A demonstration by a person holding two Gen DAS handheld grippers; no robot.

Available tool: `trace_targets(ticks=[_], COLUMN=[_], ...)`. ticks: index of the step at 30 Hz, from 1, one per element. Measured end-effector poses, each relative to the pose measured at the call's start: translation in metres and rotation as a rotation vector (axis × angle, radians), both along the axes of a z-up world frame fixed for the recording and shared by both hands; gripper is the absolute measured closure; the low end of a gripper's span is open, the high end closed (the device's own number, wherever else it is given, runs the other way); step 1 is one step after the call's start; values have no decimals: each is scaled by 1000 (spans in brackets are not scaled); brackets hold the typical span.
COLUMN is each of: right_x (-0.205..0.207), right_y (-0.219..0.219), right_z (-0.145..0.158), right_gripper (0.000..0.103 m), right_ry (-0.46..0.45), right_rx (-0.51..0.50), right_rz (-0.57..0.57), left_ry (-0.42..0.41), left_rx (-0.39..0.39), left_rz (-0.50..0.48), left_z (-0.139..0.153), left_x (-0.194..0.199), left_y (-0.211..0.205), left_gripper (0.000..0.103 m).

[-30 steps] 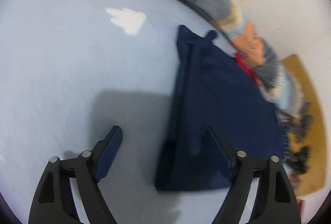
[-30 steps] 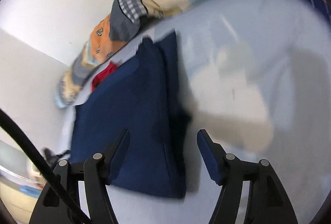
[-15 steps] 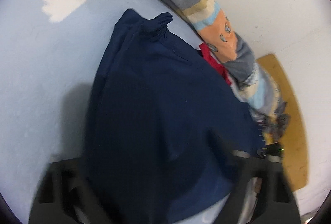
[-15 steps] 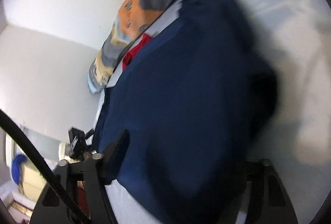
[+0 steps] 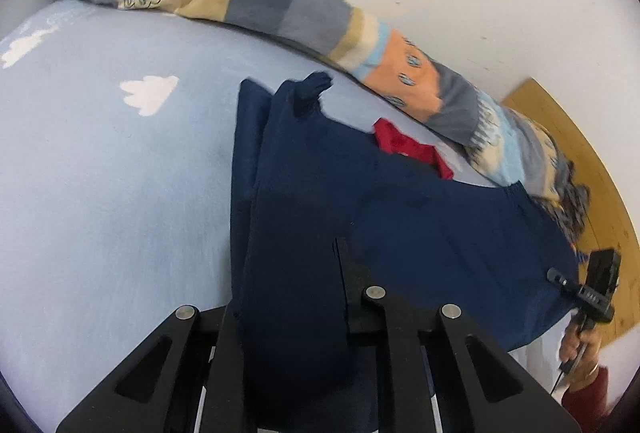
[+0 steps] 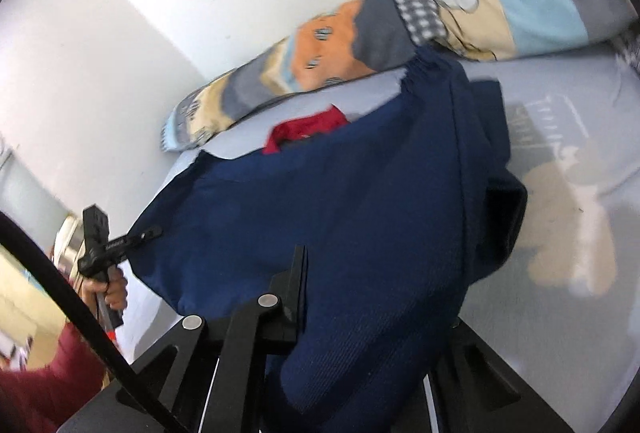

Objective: Fold large clothes

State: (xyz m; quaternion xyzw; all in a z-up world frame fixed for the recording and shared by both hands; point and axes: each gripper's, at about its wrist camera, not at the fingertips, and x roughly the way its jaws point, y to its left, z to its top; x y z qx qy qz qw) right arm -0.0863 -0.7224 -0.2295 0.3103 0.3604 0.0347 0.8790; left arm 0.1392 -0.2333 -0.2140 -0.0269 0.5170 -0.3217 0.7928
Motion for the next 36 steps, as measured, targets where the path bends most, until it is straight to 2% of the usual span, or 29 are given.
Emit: trace_targets(ticks=[4,7,8,9,10,11,12,13,14,15,17,19,21,22,23,25,27,29,30,32,34,36], right_x=[-58,-105,-121,-131,-138,-148,-156,-164,-174,-181,-187,-177,-154,-136,-112,-72,-35,1,7,13,10,4], right_y=[27,38,42,43,43,40,35,30,26,23,23,23,31,39,45,44,33,11,4,-25,-38,-35], right_z=[17,2,-11,-23,-33,-49,-56,-57,-51,-39,-3,25,50,61,67,61,46,14,5,-35,-58,-50], right_gripper=[90,90,90,86,79,62,51,50,50,50,50,49,48,47,46,46,46,50,54,58,75,74], right_ry=[19,78,105,144,190,277,313,324,327,332,324,275,212,190,187,186,176,225,255,366,407,382], right_rx=[-20,22,58,82,91,86,101,112,93,31,-161,-217,-245,-279,-318,-311,-268,-201,-186,-86,-4,-25], right_rz=[47,45,46,44,26,-32,-68,-98,-135,-170,-220,-237,-204,-185,-176,-184,-222,-249,-267,-342,-361,-373], left_ry=[27,71,93,106,108,105,105,95,55,-15,-141,-239,-289,-319,-346,-365,-318,-266,-229,-156,-91,-105], left_rx=[-4,20,31,49,85,91,73,82,123,167,244,282,288,292,292,307,303,317,334,384,425,385], left_rz=[-28,-35,-41,-32,-7,18,29,39,51,57,37,7,-19,-58,-85,-122,-162,-150,-132,-62,-14,-4], left_z=[1,-16,-25,-33,-40,-43,-40,-34,-23,-9,18,45,61,66,67,59,38,8,-6,-36,-63,-61], left_x=[-54,-91,-104,-112,-118,-123,-126,-128,-131,-135,-138,-138,-133,-131,-126,-114,-93,-68,-56,-32,-15,-20], left_y=[40,72,82,90,100,112,122,128,133,136,130,112,86,62,45,8,-30,-51,-54,-51,-41,-35], left_gripper=[89,88,84,81,68,64,63,59,51,49,49,48,41,35,34,34,34,34,34,35,38,38])
